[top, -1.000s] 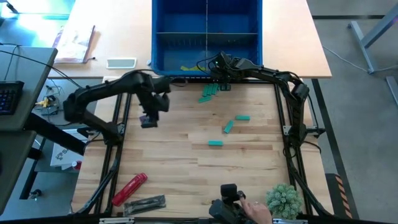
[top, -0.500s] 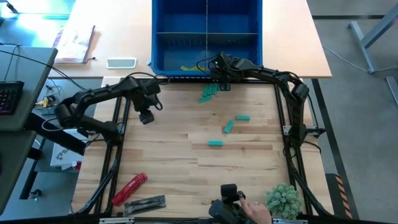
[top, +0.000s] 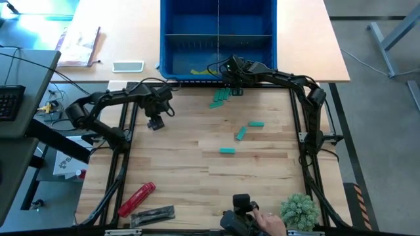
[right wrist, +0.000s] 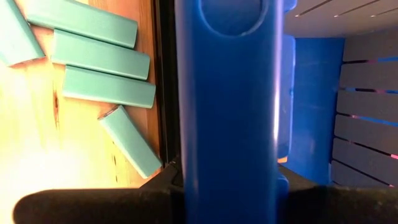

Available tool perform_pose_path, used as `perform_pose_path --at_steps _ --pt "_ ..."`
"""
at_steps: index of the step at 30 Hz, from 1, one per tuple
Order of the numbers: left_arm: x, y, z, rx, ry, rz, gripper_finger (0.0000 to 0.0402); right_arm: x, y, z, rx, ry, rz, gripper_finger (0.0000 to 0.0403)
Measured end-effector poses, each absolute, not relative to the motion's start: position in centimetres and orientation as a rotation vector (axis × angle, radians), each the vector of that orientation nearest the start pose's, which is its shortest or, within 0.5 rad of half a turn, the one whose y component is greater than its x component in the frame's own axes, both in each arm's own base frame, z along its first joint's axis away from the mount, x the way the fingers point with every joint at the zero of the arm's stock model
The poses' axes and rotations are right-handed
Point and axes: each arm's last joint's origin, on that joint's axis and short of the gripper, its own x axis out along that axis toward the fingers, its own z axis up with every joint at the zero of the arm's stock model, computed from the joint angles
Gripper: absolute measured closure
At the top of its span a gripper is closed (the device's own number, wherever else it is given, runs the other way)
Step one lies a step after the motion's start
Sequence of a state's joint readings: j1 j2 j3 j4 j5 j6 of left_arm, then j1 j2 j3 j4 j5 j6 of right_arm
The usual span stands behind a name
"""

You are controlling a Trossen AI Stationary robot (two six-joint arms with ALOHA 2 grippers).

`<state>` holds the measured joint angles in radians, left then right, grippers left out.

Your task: Sort blocks

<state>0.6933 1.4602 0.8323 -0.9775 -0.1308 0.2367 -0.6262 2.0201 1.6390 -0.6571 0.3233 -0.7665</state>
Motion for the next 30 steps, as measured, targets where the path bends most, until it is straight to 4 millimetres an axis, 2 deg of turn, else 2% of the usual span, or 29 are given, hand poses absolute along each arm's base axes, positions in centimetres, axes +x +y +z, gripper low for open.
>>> perform_pose_path --at_steps 11,18,21,27,30 --pt "18.1 15.5 14.1 -0.317 1.679 0.415 0.0234 34.5 -26.1 22.4 -0.479 1.321 -0.405 0.0343" --pt "18.6 15.3 12.7 -0.306 1.754 0.354 0.0238 34.5 -26.1 22.4 -0.479 1.321 -0.405 0.0343" --pt "18.9 14.9 12.6 -0.256 1.766 0.311 0.0260 34.5 -26.1 22.4 -0.478 1.321 -0.404 0.0343" --pt "19.4 14.3 12.7 -0.154 1.774 0.235 0.0341 34.5 -26.1 22.4 -0.475 1.321 -0.396 0.0343" --pt "20.0 14.2 13.3 -0.104 1.771 0.237 0.0341 34.5 -26.1 22.4 -0.475 1.323 -0.400 0.0341"
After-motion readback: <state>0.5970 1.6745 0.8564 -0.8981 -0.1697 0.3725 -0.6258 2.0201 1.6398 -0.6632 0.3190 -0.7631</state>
